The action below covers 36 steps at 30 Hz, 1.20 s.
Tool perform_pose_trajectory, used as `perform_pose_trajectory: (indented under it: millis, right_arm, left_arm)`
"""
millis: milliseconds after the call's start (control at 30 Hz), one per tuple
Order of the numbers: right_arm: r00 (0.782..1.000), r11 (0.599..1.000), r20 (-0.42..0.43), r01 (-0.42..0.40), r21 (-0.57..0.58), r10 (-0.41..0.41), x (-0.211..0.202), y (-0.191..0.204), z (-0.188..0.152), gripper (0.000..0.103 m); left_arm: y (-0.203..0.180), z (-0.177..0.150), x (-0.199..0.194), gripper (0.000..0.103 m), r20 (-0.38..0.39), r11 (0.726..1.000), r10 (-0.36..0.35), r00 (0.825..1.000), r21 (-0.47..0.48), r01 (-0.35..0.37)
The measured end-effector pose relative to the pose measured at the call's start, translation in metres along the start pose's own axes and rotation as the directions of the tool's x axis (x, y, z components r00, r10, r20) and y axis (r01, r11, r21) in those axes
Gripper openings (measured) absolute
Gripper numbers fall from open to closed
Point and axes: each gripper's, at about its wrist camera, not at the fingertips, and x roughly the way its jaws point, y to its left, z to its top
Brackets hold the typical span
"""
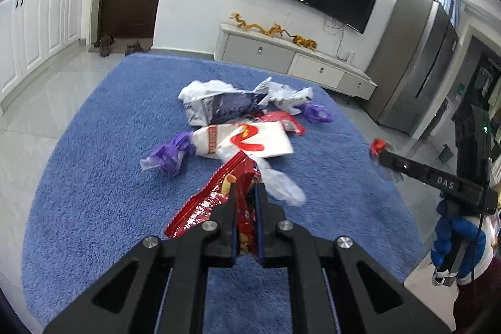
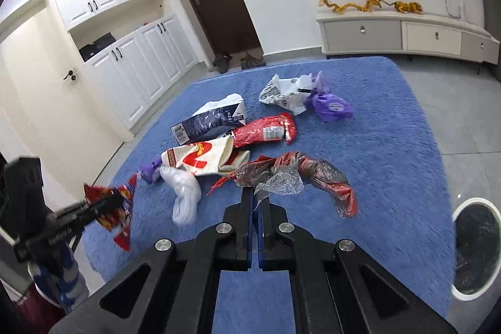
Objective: Collect trash
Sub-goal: 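Grasp the red chip bag with the left tool while the right tool grasps the red-clear wrapper, then carry both items over the trash bin and open both tools to release them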
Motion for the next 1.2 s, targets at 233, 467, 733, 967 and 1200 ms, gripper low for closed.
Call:
perform_pose_trajectory:
  millis: [233,467,733,967,1200]
  right_arm:
    - [0.997,0.997,0.06,0.054,0.048,-0.057,-0.056,-0.042,-0.023,0.002]
    - [0.98,0.974,0.112,0.144,0.175,-0.165,-0.107,-0.121,-0.056,0.002]
    - [0.966,0.906,0.104,0.182,0.383,-0.238,-0.125,-0.223,-0.105,0.002]
    - [0.965,0.851,0.054,0.2,0.485,-0.257,-0.103,-0.304,-0.117,0.002]
    - [0.964,0.799,-0.018,0.231,0.555,-0.266,-0.066,-0.371,-0.123,0.006]
  left_arm:
    - [-0.059,0.019,0.0,0.008,-0.008,0.991,-0.065,0.998,0.12,0.065]
    - [-0.155,0.037,0.042,0.008,-0.11,0.947,-0.17,0.979,0.255,0.193]
    - [-0.28,0.032,0.106,0.008,-0.238,0.852,-0.226,0.945,0.421,0.31]
    - [-0.381,0.024,0.186,0.008,-0.332,0.784,-0.221,0.917,0.499,0.369]
    - [-0.439,0.02,0.274,0.008,-0.413,0.793,-0.218,0.884,0.454,0.407]
